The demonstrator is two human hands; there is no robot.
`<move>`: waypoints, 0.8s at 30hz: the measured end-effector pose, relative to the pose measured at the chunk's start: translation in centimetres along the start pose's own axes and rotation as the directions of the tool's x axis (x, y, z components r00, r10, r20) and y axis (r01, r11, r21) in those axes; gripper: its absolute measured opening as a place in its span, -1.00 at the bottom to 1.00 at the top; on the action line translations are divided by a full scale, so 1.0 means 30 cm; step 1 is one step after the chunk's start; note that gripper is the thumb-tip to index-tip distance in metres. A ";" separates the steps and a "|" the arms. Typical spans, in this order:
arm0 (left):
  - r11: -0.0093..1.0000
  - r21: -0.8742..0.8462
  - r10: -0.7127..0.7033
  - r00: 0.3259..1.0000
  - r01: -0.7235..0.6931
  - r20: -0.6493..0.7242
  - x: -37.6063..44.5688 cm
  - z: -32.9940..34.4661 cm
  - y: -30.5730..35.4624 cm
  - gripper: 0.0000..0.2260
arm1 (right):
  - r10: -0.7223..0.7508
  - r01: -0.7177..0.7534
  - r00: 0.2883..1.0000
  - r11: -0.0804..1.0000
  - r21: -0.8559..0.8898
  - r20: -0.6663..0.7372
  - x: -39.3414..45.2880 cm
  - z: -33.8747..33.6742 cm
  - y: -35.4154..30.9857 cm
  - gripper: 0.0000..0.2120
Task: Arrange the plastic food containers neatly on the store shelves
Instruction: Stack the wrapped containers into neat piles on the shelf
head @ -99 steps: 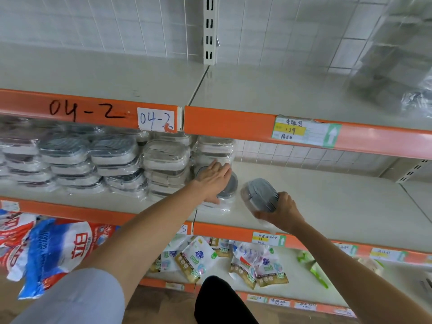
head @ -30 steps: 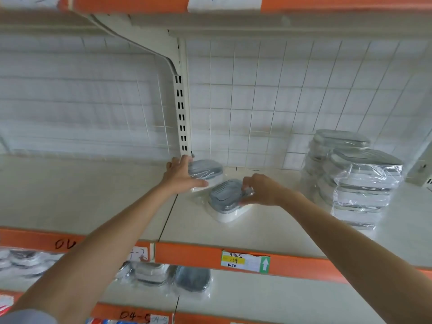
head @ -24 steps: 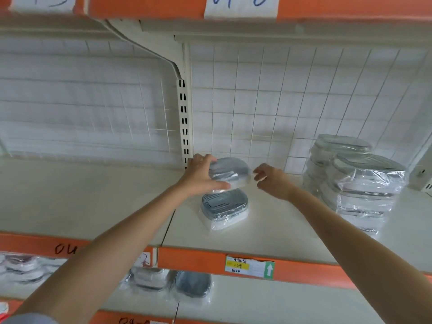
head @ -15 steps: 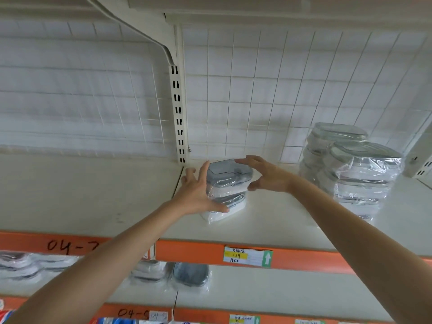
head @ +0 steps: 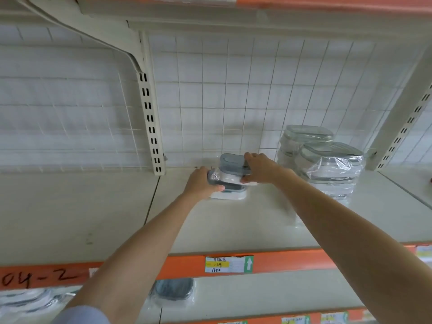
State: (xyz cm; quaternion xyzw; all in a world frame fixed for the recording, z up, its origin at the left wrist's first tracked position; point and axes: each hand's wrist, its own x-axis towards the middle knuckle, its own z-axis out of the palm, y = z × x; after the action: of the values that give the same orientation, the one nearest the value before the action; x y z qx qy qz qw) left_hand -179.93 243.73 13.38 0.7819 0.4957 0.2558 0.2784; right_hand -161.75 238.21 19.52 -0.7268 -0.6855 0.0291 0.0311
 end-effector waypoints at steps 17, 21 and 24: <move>0.986 -0.163 0.010 0.998 -0.019 -0.054 0.105 0.127 0.069 -0.53 | 0.122 -0.097 0.986 0.975 0.201 -0.117 0.021 0.000 0.099 -0.46; 0.985 -0.168 0.019 0.998 -0.028 -0.054 0.109 0.120 0.073 -0.76 | 0.154 -0.107 0.975 0.957 0.269 -0.159 0.022 0.009 0.095 -0.48; 0.985 -0.172 0.017 0.998 -0.027 -0.058 0.105 0.110 0.071 -0.62 | 0.129 -0.076 0.976 0.956 0.285 -0.173 0.021 0.015 0.094 -0.52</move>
State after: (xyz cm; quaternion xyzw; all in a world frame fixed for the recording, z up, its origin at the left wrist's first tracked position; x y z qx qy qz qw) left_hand -175.17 245.29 12.88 0.7526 0.4705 0.3231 0.3283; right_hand -158.95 238.67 18.83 -0.7496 -0.6297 0.0566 0.1960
